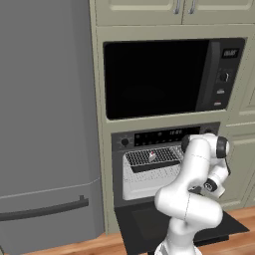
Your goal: Take the baked cake out of the oven and place it on the plate for cooling. Then close the oven door.
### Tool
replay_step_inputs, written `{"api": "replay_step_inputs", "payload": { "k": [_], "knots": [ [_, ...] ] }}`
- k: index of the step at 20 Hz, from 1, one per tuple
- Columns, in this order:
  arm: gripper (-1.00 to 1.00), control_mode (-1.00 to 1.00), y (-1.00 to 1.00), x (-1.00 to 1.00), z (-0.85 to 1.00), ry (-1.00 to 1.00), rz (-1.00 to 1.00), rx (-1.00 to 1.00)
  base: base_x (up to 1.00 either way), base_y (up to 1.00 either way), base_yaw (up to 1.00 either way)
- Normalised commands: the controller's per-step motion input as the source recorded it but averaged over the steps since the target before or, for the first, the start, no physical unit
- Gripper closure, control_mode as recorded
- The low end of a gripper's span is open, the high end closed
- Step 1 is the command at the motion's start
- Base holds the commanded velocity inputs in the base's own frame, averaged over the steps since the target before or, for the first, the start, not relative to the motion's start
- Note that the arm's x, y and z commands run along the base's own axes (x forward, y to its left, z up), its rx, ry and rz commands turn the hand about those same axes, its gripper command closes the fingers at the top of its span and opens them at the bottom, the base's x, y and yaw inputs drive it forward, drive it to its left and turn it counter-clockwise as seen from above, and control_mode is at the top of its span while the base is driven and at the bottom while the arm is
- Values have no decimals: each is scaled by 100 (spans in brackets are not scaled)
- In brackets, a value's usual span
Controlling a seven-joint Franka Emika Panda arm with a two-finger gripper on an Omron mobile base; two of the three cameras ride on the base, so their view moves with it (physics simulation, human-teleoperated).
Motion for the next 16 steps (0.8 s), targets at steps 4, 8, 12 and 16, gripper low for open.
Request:
{"api": "replay_step_inputs", "payload": {
  "k": [4, 8, 12, 16],
  "knots": [
    [-100, -100, -1, 9, -49, -15, 0, -1, 0, 0, 0],
    [-100, -100, 13, 16, -44, -14, 0, -12, 0, 0, 0],
    [-100, -100, 11, 6, -32, -9, 0, -21, 0, 0, 0],
    [-100, -100, 1, 0, -28, -1, 0, -19, 0, 0, 0]
  ]
}}
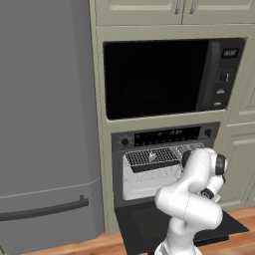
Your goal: Take the baked cake out of the oven and place it on the plate for cooling. Then close the oven door.
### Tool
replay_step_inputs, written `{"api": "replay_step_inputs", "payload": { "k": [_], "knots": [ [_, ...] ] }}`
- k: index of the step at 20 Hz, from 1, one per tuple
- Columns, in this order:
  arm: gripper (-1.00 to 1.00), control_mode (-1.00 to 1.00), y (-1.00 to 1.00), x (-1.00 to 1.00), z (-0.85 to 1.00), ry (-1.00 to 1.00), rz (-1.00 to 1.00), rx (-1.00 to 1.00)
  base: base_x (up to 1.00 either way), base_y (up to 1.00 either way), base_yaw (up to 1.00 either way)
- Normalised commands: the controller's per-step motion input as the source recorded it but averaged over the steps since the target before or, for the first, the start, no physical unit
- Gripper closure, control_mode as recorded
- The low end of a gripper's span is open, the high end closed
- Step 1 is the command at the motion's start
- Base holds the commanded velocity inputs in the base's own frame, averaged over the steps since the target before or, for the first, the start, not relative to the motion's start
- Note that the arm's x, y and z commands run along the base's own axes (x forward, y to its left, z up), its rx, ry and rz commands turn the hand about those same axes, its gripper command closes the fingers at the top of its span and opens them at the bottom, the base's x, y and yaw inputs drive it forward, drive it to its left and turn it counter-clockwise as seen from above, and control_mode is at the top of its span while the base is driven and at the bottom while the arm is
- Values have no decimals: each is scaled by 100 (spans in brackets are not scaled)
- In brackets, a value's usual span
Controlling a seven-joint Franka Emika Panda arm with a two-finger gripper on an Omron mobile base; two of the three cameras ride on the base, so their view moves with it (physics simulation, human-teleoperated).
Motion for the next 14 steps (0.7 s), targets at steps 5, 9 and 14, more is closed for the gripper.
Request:
{"api": "replay_step_inputs", "payload": {
  "k": [5, 9, 14],
  "knots": [
    [-100, -100, 11, 1, -13, 0, -1, -13, 0, 0, 0],
    [-100, -100, 22, 4, 0, 0, -4, -5, 0, 0, 0],
    [-100, -100, 9, 8, -2, 0, -5, 0, 0, 0, 0]
  ]
}}
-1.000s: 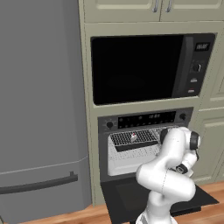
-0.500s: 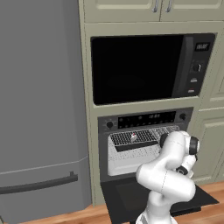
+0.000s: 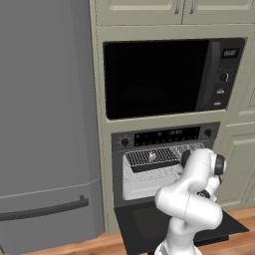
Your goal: Take the baked cake out of the oven and place it on the plate for cooling. Then close the oven door.
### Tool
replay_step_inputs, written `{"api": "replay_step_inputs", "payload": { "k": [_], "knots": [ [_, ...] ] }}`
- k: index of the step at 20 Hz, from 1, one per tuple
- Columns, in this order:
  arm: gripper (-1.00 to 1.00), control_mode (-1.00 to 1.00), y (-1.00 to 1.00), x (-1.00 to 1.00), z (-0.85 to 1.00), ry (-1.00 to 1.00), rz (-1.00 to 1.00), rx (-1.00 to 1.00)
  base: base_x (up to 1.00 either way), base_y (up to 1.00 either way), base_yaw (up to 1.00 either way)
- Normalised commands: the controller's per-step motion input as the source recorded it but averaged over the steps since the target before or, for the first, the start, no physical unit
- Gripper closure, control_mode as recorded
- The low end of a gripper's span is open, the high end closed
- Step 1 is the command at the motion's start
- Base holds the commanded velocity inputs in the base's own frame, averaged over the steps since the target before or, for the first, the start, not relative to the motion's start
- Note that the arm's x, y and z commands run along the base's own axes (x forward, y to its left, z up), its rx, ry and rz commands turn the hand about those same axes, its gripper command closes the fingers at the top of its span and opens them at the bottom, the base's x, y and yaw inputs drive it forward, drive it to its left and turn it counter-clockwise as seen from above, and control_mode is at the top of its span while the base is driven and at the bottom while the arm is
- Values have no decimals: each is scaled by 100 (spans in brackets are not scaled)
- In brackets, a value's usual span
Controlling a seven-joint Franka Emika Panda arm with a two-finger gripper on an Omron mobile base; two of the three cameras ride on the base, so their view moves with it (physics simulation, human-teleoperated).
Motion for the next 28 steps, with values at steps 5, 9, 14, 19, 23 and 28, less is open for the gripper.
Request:
{"api": "replay_step_inputs", "payload": {
  "k": [5, 9, 14, 19, 23, 28],
  "knots": [
    [-100, -100, 0, 13, 0, 0, -2, 0, 0, 0, 0],
    [-100, -100, -28, 4, 0, 0, -3, 0, 0, 0, 0],
    [-100, -100, -34, 3, 0, 0, -11, 0, 0, 0, 0],
    [-100, -100, -30, 3, 0, 0, -18, 0, 0, 0, 0],
    [-100, -100, -14, 7, 0, 0, -24, 0, 0, 0, 0],
    [-100, -100, 0, 0, -5, 1, -28, -2, 0, 0, 0]
  ]
}}
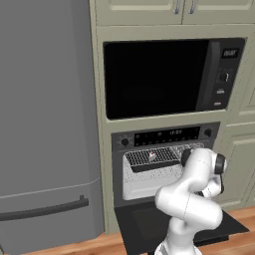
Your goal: Take the baked cake out of the oven and place it on the plate for cooling. Then close the oven door.
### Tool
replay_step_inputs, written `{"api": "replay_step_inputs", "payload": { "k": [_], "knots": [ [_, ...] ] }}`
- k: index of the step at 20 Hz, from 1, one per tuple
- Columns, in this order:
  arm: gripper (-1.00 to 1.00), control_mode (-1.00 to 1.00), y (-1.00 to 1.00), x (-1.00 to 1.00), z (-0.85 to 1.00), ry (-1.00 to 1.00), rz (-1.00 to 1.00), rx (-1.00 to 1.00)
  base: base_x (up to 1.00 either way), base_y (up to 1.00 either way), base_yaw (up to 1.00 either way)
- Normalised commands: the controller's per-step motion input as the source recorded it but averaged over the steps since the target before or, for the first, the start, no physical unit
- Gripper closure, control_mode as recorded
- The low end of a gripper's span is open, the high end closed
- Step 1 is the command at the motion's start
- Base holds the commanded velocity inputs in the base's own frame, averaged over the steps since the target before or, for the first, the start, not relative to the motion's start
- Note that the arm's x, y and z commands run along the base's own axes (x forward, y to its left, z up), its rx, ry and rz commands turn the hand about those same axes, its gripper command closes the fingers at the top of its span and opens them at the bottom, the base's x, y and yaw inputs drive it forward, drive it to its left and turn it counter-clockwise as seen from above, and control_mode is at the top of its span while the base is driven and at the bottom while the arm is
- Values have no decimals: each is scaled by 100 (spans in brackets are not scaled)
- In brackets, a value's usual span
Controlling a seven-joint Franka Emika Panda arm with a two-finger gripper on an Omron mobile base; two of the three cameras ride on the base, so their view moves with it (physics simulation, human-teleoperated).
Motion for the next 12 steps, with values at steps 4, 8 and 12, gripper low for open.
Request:
{"api": "replay_step_inputs", "payload": {
  "k": [4, 8, 12],
  "knots": [
    [-100, -100, 0, 0, -19, 3, -26, -11, 0, 0, 0],
    [-100, -100, -1, 0, -18, 10, -25, -18, 0, 0, 0],
    [-100, -100, 0, 0, -15, 26, -17, -23, 0, 0, 0]
  ]
}}
